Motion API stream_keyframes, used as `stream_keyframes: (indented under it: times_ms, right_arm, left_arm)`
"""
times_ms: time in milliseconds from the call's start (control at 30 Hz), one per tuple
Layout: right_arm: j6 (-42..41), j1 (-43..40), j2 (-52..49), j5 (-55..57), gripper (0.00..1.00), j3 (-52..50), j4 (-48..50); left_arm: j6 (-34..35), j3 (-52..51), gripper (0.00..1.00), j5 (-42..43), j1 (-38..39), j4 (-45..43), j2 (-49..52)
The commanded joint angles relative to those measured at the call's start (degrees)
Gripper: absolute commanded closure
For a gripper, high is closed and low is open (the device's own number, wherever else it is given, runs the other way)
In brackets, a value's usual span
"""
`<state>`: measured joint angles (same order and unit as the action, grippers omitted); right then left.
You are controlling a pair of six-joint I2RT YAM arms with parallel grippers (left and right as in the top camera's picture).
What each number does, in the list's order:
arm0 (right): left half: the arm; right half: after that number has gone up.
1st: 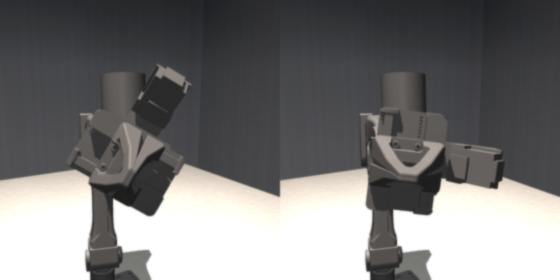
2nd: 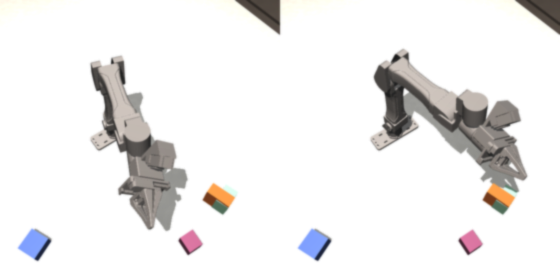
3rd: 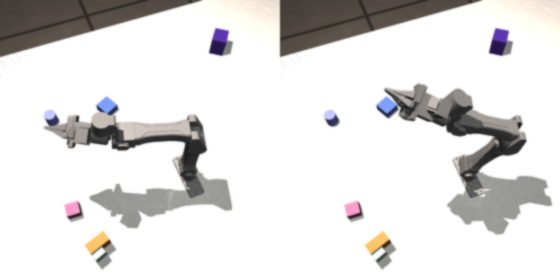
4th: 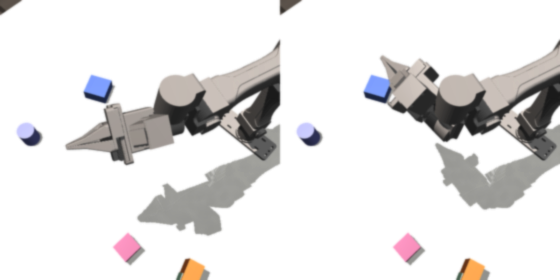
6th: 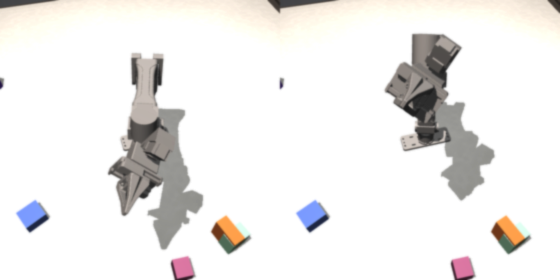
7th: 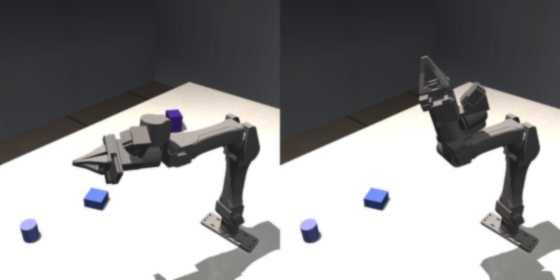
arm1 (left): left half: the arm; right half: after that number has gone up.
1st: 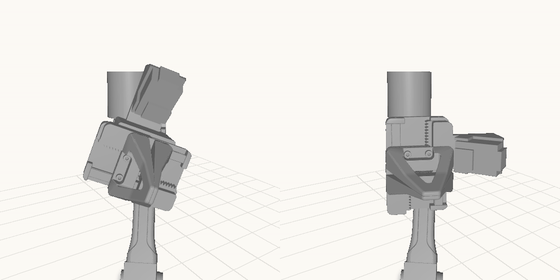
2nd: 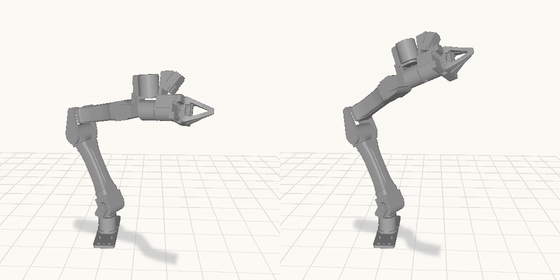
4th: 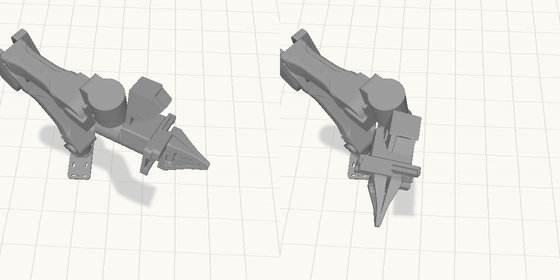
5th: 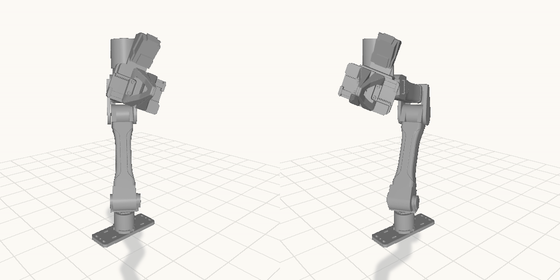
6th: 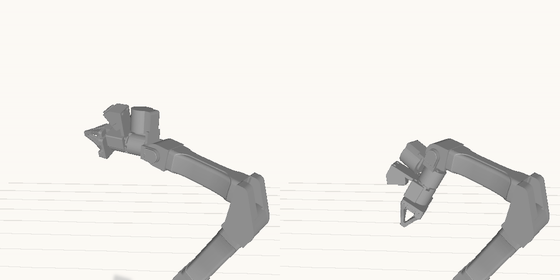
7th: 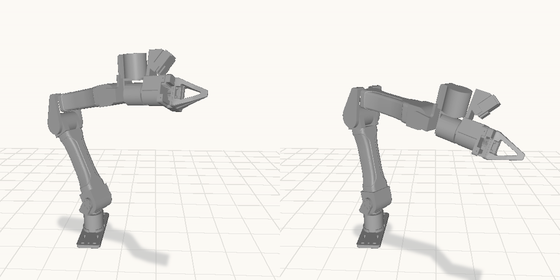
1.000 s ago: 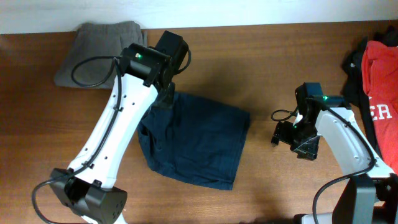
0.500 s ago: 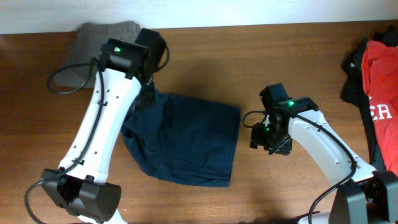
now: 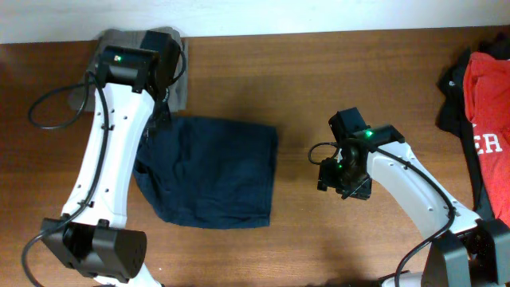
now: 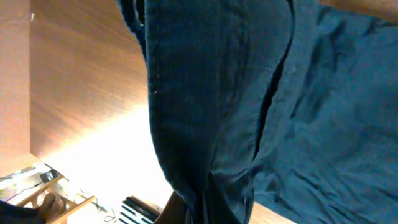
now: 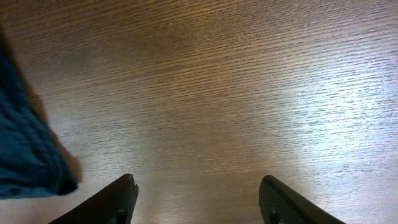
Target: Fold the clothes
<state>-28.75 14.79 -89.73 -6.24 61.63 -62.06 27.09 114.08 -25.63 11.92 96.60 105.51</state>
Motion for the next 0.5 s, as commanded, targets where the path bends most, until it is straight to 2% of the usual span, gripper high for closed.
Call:
stream_keyframes:
  times_ms: [0,333,467]
  right_arm:
    - [-0.92,0.63,0.85,0.9,0.31,0.9,0.13]
    - [-0.92,0.63,0.52,0.46,0.28,0.9,0.13]
    - [-0.92,0.63,0.22,0.46,0.28,0.79,0.09]
  left_arm:
    - [0.22,-0.04,0.99,-1.36,0.72,0.13,-0.11]
    - [-0.2,-0.07,0.99,7.87,6.16,-1.88,-0.09]
    - [-0.17,-0.09,0.99,8.15,9.2,-2.45,-0.09]
